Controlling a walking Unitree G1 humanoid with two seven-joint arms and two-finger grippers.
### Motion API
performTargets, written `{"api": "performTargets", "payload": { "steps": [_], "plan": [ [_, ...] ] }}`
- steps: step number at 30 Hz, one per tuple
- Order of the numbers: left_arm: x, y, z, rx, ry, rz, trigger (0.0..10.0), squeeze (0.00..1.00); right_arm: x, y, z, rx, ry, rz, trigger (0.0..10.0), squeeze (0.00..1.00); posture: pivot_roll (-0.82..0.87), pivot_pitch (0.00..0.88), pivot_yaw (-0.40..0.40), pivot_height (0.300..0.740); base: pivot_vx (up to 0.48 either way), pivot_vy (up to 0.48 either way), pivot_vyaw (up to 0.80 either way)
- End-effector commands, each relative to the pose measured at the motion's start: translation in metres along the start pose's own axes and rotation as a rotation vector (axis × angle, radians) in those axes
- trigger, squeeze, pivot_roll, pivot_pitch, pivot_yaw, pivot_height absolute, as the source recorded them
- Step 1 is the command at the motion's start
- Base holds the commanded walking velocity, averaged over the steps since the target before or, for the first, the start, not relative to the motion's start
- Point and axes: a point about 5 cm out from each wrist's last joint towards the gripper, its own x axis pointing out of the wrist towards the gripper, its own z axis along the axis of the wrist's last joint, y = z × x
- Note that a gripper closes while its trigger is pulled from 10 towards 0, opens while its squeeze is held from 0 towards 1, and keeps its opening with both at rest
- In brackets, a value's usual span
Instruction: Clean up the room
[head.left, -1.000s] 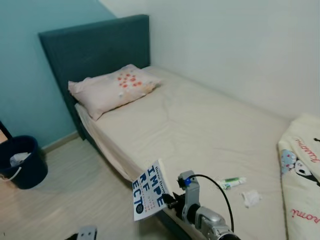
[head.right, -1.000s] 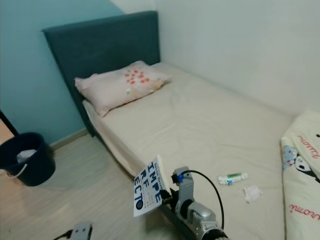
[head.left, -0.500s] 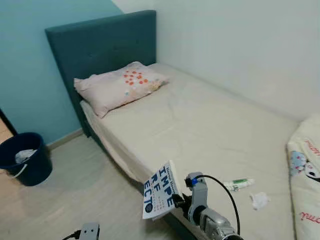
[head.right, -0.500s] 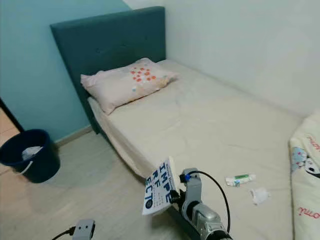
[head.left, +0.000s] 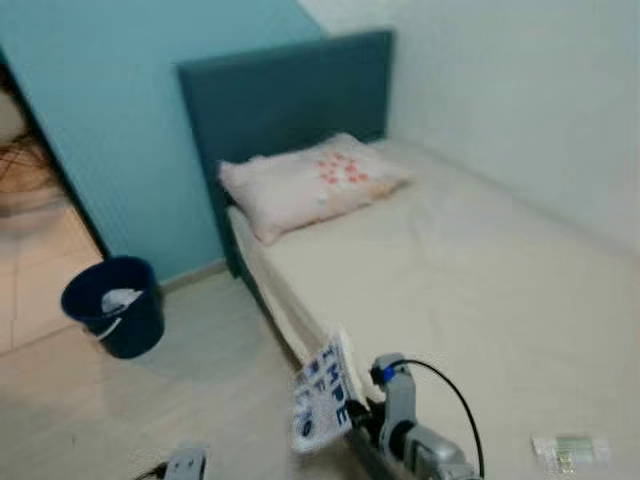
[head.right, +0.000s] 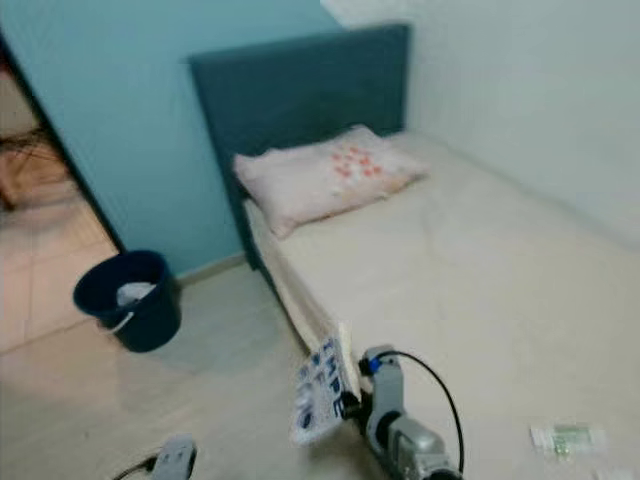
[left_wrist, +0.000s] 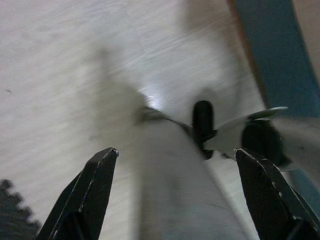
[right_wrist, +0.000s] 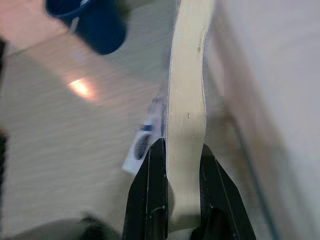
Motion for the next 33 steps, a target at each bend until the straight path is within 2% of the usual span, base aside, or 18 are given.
{"api": "performTargets", "payload": {
  "steps": [1, 10, 17, 22, 29, 30, 33],
  "plan": [
    [-0.0008, 0.0042, 0.0000, 0.014, 0.008, 0.009, 10.0, 0.00, 0.0025, 0.0032, 0.0011, 0.027, -0.005, -0.018, 10.0, 0.00, -0.03, 0.053, -0.015, 0.740, 0.330, 0.000, 0.00],
    [-0.0009, 0.0051, 0.0000, 0.026, 0.010, 0.008, 10.0, 0.00, 0.0003, -0.0041, -0.0027, 0.002, 0.040, -0.085, 10.0, 0.00, -0.03, 0.044, -0.013, 0.740, 0.325, 0.000, 0.00],
    [-0.0002, 0.0033, 0.0030, 0.034, 0.005, -0.001, 10.0, 0.00, 0.0000, -0.0052, -0.0032, 0.030, 0.035, -0.104, 10.0, 0.00, -0.03, 0.041, -0.011, 0.740, 0.328, 0.000, -0.78],
    [0.0000, 0.0031, 0.0040, 0.037, 0.003, -0.003, 10.0, 0.00, 0.0004, -0.0061, 0.0008, 0.047, 0.008, -0.109, 10.0, 0.00, -0.03, 0.043, -0.010, 0.740, 0.330, 0.000, 0.00],
    [-0.0007, 0.0048, 0.0012, 0.035, 0.011, 0.003, 10.0, 0.00, 0.0010, -0.0030, 0.0011, 0.017, 0.004, -0.075, 10.0, 0.00, -0.03, 0.047, -0.010, 0.740, 0.328, 0.000, 0.00],
    [-0.0012, 0.0060, -0.0006, 0.034, 0.015, 0.006, 10.0, 0.00, 0.0012, -0.0006, 0.0008, -0.013, 0.004, -0.050, 10.0, 0.00, -0.03, 0.047, -0.010, 0.740, 0.330, 0.000, 0.80],
    [-0.0014, 0.0063, -0.0013, 0.034, 0.016, 0.007, 10.0, 0.00, 0.0013, -0.0002, 0.0009, -0.012, 0.002, -0.048, 10.0, 0.00, -0.03, 0.048, -0.010, 0.740, 0.328, 0.000, 0.80]
  ]
}}
